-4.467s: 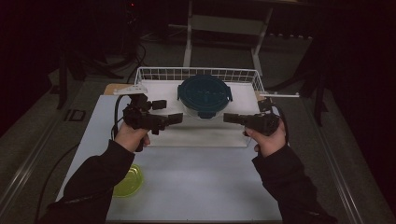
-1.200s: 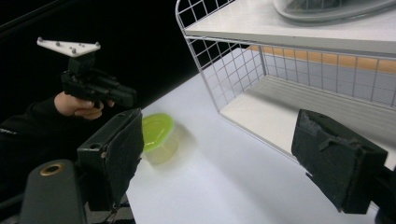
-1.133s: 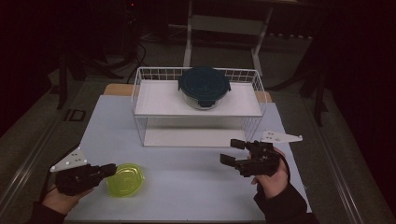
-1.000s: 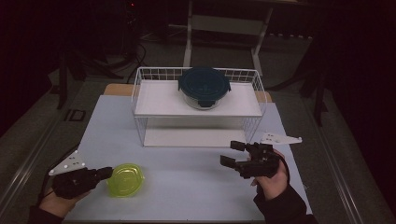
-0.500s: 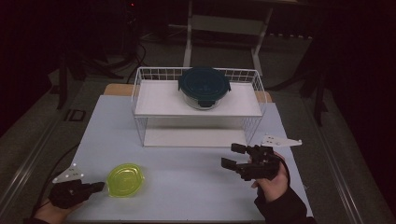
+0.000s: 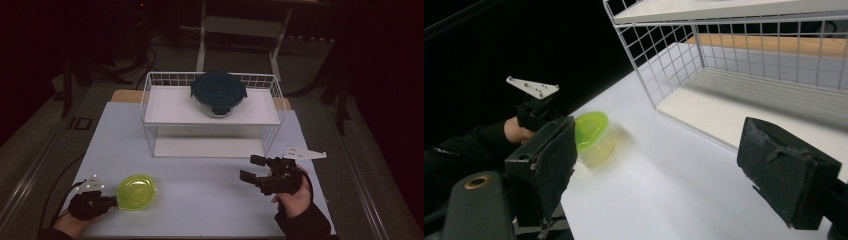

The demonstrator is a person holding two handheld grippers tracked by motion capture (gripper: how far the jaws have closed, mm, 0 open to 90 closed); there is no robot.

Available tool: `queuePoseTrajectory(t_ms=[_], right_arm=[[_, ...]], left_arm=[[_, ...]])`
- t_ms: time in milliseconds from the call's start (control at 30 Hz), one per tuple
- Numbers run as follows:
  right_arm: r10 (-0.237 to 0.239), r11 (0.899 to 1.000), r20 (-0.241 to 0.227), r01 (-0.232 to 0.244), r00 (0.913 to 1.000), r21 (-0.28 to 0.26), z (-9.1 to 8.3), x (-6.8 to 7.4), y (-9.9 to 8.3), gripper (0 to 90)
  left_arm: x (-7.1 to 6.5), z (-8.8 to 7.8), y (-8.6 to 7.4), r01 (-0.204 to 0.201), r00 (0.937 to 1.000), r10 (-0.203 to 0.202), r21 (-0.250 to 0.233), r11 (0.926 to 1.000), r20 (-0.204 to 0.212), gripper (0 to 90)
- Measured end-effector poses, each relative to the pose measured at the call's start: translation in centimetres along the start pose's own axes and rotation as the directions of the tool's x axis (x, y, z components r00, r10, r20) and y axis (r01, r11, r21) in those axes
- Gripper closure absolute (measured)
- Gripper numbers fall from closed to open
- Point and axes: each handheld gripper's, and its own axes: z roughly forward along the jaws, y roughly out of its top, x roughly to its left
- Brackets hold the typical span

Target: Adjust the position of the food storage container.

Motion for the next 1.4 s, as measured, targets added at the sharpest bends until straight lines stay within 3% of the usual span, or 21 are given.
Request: queuePoseTrajectory(t_ms=[433, 933, 1100, 1200, 1300, 1400], right_arm=[[0.024, 1.000, 0.016, -0.024, 0.9996, -0.002, -0.5, -0.7, -0.7, 15.8], [0.034, 0.999, 0.024, -0.034, 0.9991, -0.008, -0.8, -1.2, -1.2, 15.8], [0.038, 0.999, 0.024, -0.037, 0.9990, -0.008, -0.8, -1.3, -1.2, 15.8], [0.035, 0.999, 0.023, -0.035, 0.9991, -0.007, -0.7, -1.3, -1.2, 15.9], [0.034, 0.999, 0.022, -0.034, 0.9992, -0.006, -0.7, -1.2, -1.2, 16.0], [0.033, 0.999, 0.021, -0.033, 0.9992, -0.006, -0.7, -1.2, -1.2, 16.0]], left_arm=[[-0.3, 2.2, 2.2, -0.033, 0.9991, 0.033, 0.008, 0.9994, 0.026, 88.8], [-2.1, 5.1, 5.0, -0.091, 0.9931, 0.089, 0.028, 0.9954, 0.077, 88.8], [-2.7, 6.1, 5.7, -0.097, 0.9910, 0.094, 0.035, 0.9946, 0.096, 88.8], [-3.0, 6.8, 6.3, -0.086, 0.9877, 0.083, 0.020, 0.9961, 0.133, 88.8], [-3.2, 7.0, 6.5, -0.106, 0.9876, 0.101, 0.030, 0.9940, 0.120, 88.7], [-3.1, 6.8, 6.4, -0.099, 0.9885, 0.095, 0.029, 0.9947, 0.118, 88.7]])
